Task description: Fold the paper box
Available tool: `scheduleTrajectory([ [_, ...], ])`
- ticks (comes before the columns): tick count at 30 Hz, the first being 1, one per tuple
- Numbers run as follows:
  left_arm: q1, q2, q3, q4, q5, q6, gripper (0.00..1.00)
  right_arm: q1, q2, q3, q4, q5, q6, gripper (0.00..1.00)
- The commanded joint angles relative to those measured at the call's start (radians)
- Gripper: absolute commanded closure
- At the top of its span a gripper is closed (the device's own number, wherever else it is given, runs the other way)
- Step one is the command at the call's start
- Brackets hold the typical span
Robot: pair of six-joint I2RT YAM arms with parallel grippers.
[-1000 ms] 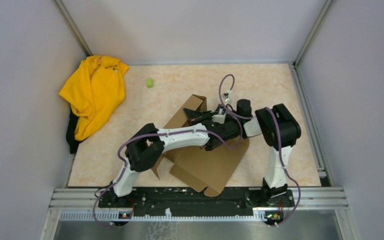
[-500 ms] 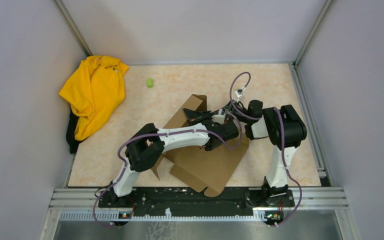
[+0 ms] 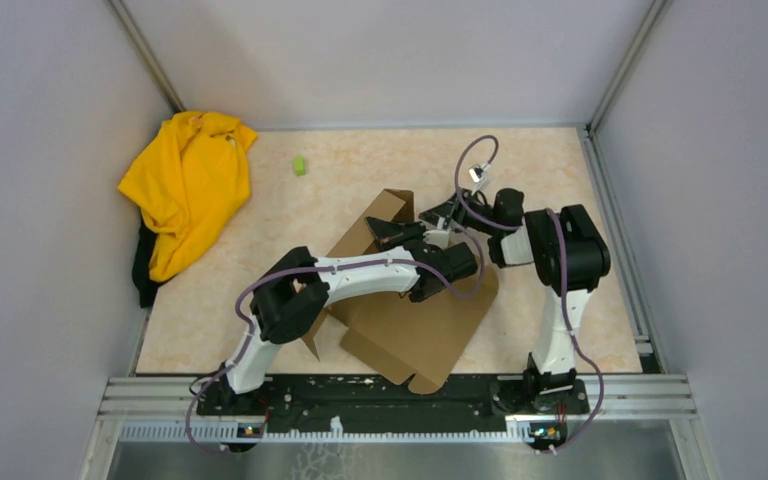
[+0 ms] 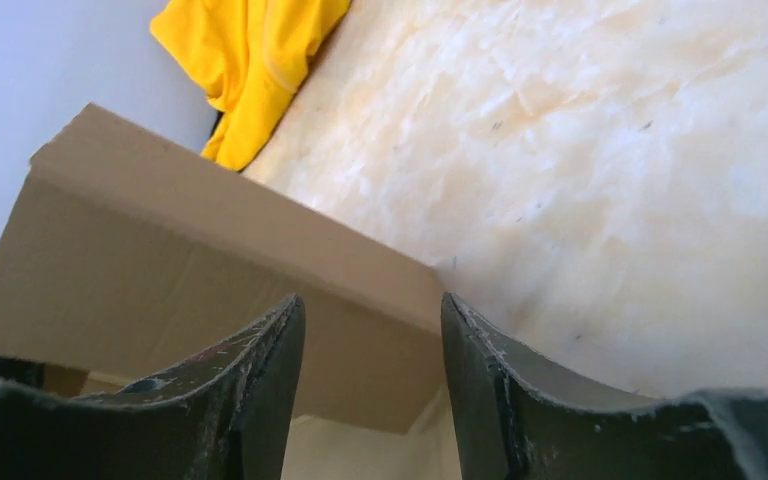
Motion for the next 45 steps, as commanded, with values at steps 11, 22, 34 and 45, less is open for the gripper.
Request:
scheduleTrajectory([
  [11, -0.008, 0.037, -0.001, 0.013, 0.194, -0.018, 1.00, 0.058, 0.063, 0.128, -0.123, -0.002, -0.329, 0.58],
  [22, -0.008, 0.016, -0.036, 0.033, 0.210, -0.006, 1.00, 0.110, 0.053, 0.061, 0.039, -0.050, -0.339, 0.57],
  [34, -0.007, -0.006, -0.071, 0.058, 0.214, 0.007, 1.00, 0.091, 0.042, -0.073, 0.301, -0.022, -0.229, 0.56],
  [45, -0.007, -0.009, -0.079, 0.070, 0.221, 0.020, 1.00, 0.071, 0.092, -0.085, 0.536, -0.095, -0.092, 0.54],
])
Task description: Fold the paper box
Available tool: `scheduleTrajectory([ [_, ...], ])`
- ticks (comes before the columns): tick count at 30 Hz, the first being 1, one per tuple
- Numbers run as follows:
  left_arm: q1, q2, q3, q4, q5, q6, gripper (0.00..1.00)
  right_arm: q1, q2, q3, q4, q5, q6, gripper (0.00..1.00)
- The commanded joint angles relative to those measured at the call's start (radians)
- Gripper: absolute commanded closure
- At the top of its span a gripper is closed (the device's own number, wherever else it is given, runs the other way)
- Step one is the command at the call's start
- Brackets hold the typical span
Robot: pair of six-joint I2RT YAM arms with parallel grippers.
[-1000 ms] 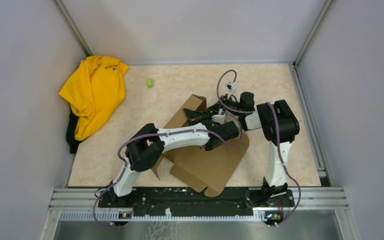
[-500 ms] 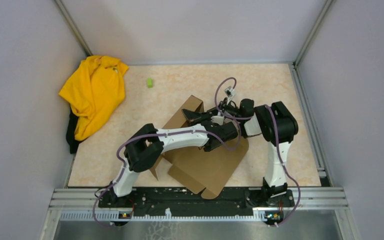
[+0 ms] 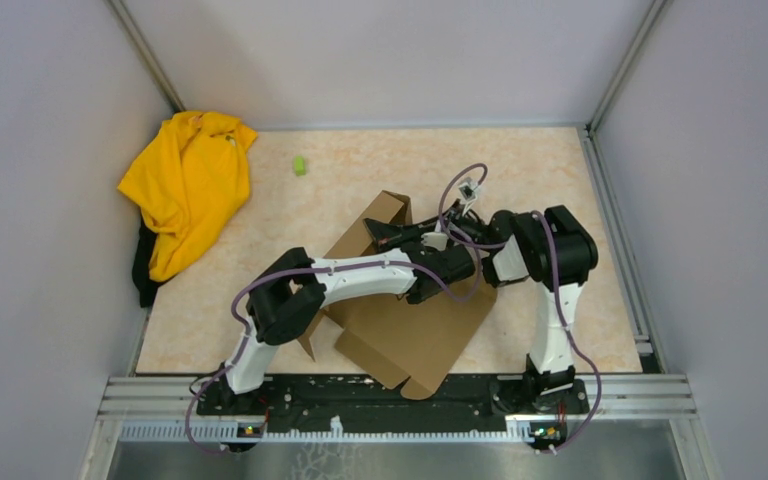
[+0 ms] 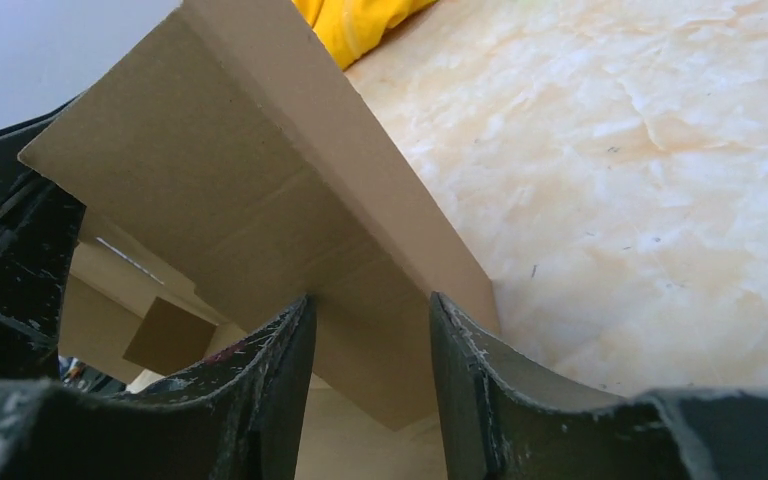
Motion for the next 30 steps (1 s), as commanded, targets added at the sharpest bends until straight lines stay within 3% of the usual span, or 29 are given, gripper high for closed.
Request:
scheduleTrajectory([
  [1, -0.003, 0.015, -0.037, 0.041, 0.205, -0.016, 1.00, -0.002, 0.032, 0.027, 0.148, -0.054, 0.043, 0.53],
  [15, -0.001, 0.009, -0.051, 0.080, 0.217, 0.024, 1.00, 0.007, 0.022, 0.101, -0.063, -0.006, -0.102, 0.44],
  [21, 0.001, 0.013, -0.049, 0.094, 0.224, 0.047, 1.00, 0.038, 0.049, 0.151, -0.104, -0.062, -0.120, 0.28],
  [26, 0.001, 0.012, -0.052, 0.107, 0.234, 0.059, 1.00, 0.058, 0.034, 0.182, -0.207, -0.058, -0.186, 0.28],
  [30, 0.002, 0.013, -0.061, 0.122, 0.244, 0.070, 1.00, 0.074, 0.031, 0.216, -0.308, -0.061, -0.239, 0.33],
])
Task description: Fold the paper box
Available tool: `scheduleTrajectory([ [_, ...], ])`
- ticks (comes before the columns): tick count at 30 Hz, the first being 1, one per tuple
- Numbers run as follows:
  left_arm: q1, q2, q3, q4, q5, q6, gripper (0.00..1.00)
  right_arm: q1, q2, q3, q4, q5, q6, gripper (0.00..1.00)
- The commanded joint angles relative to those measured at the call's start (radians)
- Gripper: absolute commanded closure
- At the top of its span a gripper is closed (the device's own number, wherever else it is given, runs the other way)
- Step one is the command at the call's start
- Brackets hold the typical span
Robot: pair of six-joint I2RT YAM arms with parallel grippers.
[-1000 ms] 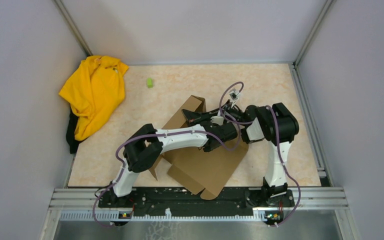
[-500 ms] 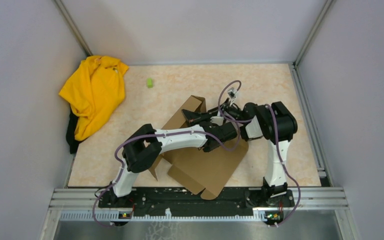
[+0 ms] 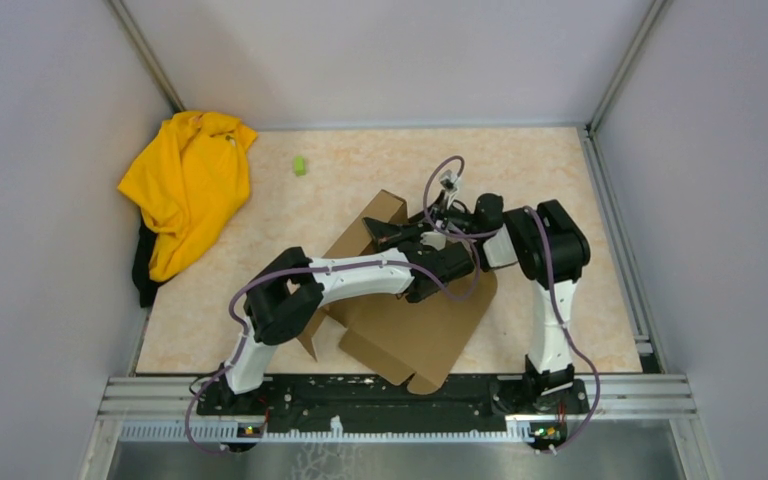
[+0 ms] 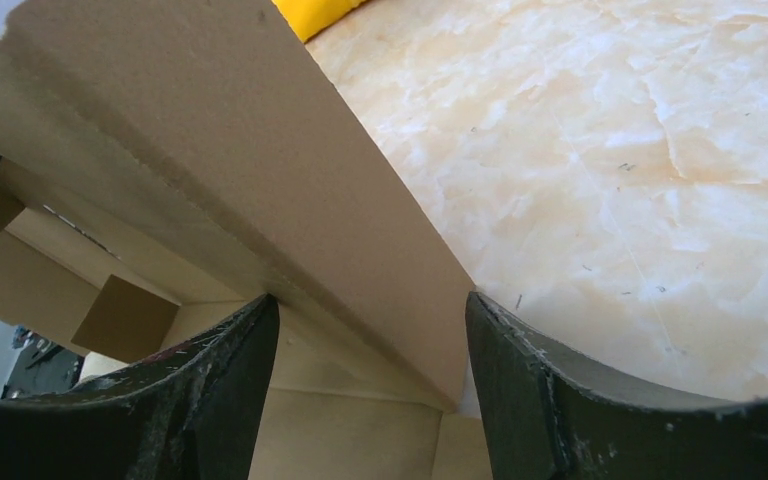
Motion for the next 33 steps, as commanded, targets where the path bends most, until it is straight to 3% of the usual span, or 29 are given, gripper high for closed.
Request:
scheduleTrajectory([
  [1, -0.004, 0.026, -0.038, 0.059, 0.233, -0.009, 1.00, 0.035, -0.010, 0.060, -0.099, 0.011, -0.098, 0.34],
  [7, -0.005, 0.025, -0.041, 0.078, 0.242, 0.013, 1.00, 0.065, -0.040, 0.059, -0.183, 0.056, -0.172, 0.39],
  [10, -0.006, 0.024, -0.042, 0.084, 0.246, 0.022, 1.00, 0.074, -0.030, 0.056, -0.141, 0.076, -0.141, 0.40],
  [20, -0.006, 0.017, -0.055, 0.096, 0.250, 0.027, 1.00, 0.090, -0.034, 0.011, -0.034, 0.207, -0.070, 0.79],
  [24, -0.006, 0.015, -0.056, 0.098, 0.250, 0.026, 1.00, 0.114, -0.063, -0.015, -0.030, 0.260, -0.096, 0.80],
  [27, -0.006, 0.010, -0.059, 0.099, 0.252, 0.026, 1.00, 0.137, -0.090, -0.038, 0.006, 0.292, -0.113, 0.70],
  [33, -0.006, -0.007, -0.078, 0.104, 0.254, 0.023, 1.00, 0.148, -0.115, -0.028, 0.046, 0.303, -0.109, 0.66],
])
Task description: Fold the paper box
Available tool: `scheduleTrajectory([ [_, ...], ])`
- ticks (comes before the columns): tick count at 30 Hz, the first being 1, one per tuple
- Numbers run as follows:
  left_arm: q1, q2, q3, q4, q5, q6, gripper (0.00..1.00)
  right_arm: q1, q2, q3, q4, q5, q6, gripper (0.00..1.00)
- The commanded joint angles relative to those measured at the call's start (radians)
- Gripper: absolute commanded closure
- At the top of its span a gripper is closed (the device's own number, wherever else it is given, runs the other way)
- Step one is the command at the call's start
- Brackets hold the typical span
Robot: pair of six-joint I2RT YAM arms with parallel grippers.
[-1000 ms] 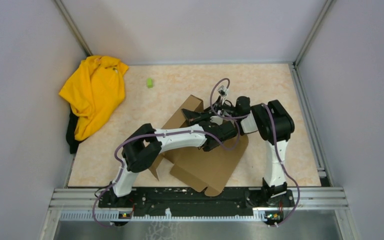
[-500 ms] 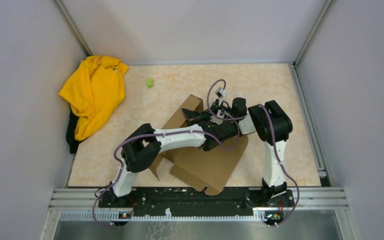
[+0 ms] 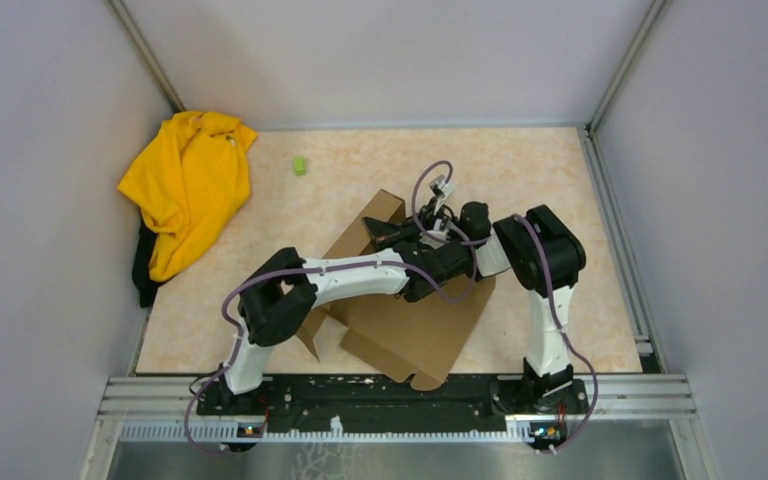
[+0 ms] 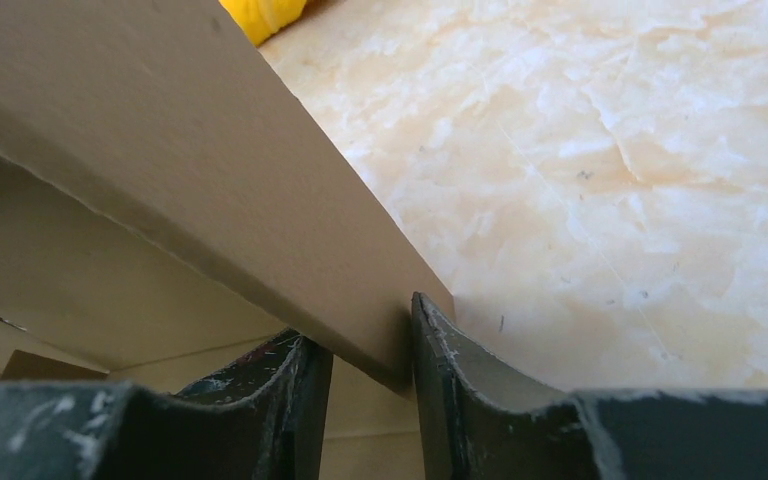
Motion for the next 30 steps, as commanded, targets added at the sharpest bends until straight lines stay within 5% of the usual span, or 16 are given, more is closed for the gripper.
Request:
scheduleTrajectory([
  [1, -0.009, 0.024, -0.046, 0.030, 0.231, -0.032, 1.00, 0.038, -0.074, 0.031, 0.106, 0.013, -0.010, 0.69],
  [8, -0.010, 0.023, -0.047, 0.045, 0.235, -0.021, 1.00, 0.057, -0.056, 0.077, 0.048, 0.026, -0.041, 0.72],
  [17, -0.009, 0.009, -0.048, 0.059, 0.227, -0.006, 0.99, 0.128, -0.148, 0.047, -0.139, 0.340, -0.200, 0.96],
  [30, -0.008, -0.041, -0.021, 0.076, 0.260, -0.017, 0.68, 0.152, -0.263, -0.028, -0.210, 0.501, -0.222, 0.98],
])
